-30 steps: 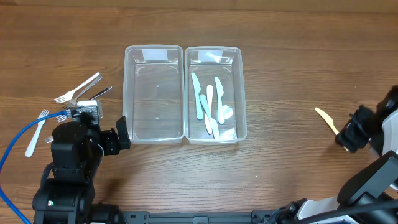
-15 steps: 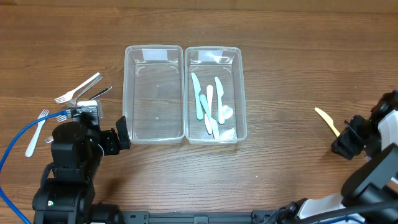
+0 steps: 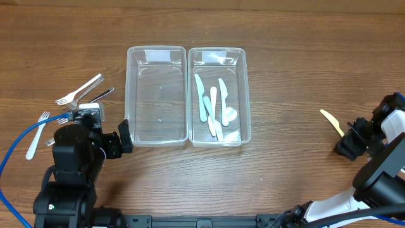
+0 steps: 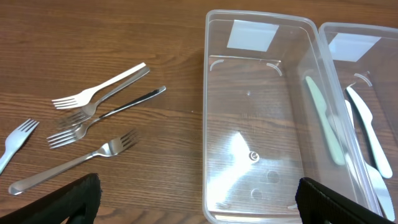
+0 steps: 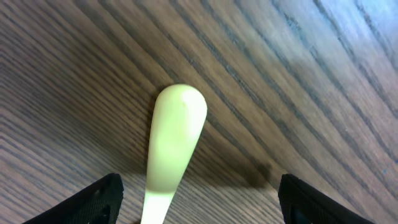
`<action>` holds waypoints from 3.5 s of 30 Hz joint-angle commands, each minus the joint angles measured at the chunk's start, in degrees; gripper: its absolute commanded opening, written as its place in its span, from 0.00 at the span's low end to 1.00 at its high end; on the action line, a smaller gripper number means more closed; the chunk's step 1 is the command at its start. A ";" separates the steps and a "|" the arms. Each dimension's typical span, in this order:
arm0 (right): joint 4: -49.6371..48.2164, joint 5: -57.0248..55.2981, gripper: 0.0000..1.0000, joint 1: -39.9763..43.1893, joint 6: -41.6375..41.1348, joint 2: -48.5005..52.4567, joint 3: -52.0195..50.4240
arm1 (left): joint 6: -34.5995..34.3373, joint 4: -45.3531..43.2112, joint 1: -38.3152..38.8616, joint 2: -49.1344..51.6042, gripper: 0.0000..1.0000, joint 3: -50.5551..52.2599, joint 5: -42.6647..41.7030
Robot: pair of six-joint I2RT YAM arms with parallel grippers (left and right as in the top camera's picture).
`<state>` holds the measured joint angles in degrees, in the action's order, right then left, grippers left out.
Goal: Pack container
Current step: 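Lower the right gripper and grasp the yellow knife handle, then carry the yellow knife into the right container and release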
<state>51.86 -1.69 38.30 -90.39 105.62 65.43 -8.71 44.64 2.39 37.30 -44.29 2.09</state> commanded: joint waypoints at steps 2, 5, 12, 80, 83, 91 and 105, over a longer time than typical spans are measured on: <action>0.31 -1.88 0.82 0.46 -1.38 1.81 -0.15 | -0.55 -0.04 0.26 -0.17 1.00 -1.42 -1.84; 0.72 -1.49 0.82 0.46 -1.38 3.06 -0.15 | -0.55 -0.02 0.26 -0.17 1.00 -1.42 -1.95; 2.91 0.94 0.82 0.46 -1.09 8.46 -0.15 | -0.55 0.17 0.26 -0.17 1.00 -1.42 -1.99; 17.20 -2.99 0.04 -19.56 47.34 -3.87 29.59 | 0.98 0.57 0.26 -0.17 1.00 -1.42 -3.15; 19.80 -3.80 0.04 -28.00 51.54 -6.10 35.43 | 0.98 0.59 0.26 -0.17 1.00 -1.42 -3.13; 22.25 -3.54 0.04 -51.69 66.99 -8.00 44.24 | 0.98 0.57 0.26 -0.17 1.00 -1.42 -3.15; 17.35 1.42 0.17 -64.17 74.79 1.07 34.21 | 0.98 0.57 0.26 -0.17 1.00 -1.42 -3.13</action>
<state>71.55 -2.68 -25.91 -17.69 104.14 103.20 -8.64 45.25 2.39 37.30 -44.29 -0.47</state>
